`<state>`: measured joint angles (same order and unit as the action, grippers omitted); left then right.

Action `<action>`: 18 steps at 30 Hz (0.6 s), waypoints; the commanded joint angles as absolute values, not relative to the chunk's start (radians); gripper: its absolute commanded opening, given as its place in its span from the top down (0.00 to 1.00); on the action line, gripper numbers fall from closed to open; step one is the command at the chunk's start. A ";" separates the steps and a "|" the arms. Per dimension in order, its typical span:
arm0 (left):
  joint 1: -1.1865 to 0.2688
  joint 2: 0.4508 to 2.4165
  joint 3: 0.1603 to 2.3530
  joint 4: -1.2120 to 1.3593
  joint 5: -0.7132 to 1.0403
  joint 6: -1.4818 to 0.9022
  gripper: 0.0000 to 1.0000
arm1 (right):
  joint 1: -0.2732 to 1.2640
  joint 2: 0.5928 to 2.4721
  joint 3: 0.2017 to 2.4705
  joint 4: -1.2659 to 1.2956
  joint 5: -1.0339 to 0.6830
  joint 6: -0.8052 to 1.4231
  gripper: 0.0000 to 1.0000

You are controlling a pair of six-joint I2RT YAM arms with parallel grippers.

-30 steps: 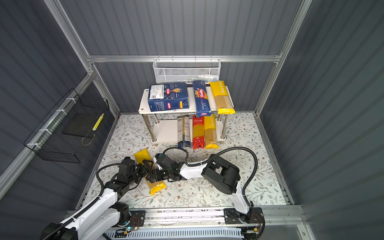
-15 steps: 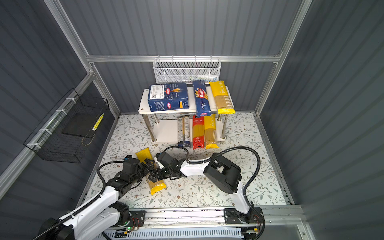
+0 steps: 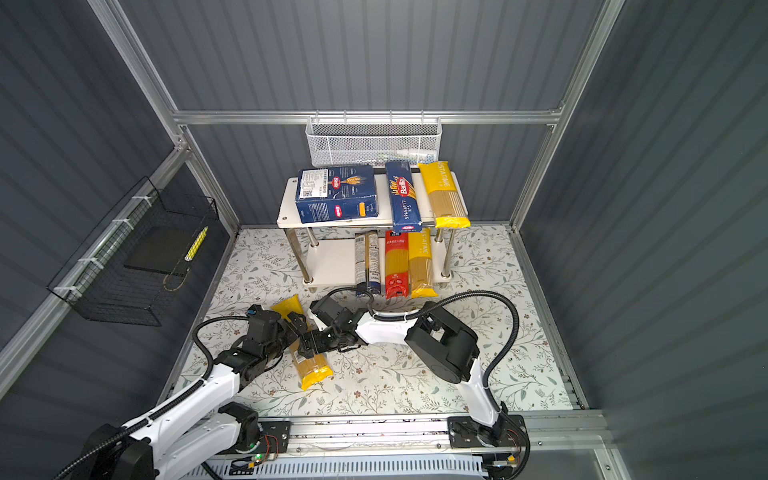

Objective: Place and organize the pasta boxes and bags onto the shelf
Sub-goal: 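Lift the yellow-topped bag with the right gripper while the left gripper draws back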

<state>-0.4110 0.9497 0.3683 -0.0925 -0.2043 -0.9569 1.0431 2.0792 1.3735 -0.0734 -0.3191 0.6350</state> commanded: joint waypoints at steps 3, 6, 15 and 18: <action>-0.465 0.888 0.450 -0.378 -0.192 -0.785 0.00 | 0.991 2.062 1.449 0.027 -0.165 0.677 0.09; -0.455 0.901 0.502 -0.435 -0.234 -0.741 0.00 | 0.994 2.027 1.412 -0.004 -0.149 0.652 0.09; -0.170 1.005 0.591 -0.358 -0.045 -0.578 0.00 | 1.117 1.917 1.436 -0.382 0.148 0.498 0.01; -0.138 1.067 0.623 -0.316 -0.047 -0.541 0.00 | 1.157 1.893 1.405 -0.366 0.164 0.541 0.01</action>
<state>-0.1631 1.0309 0.5690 -0.3386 -0.0933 -0.6338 1.1191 1.9087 1.4101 -0.2871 0.0689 0.5411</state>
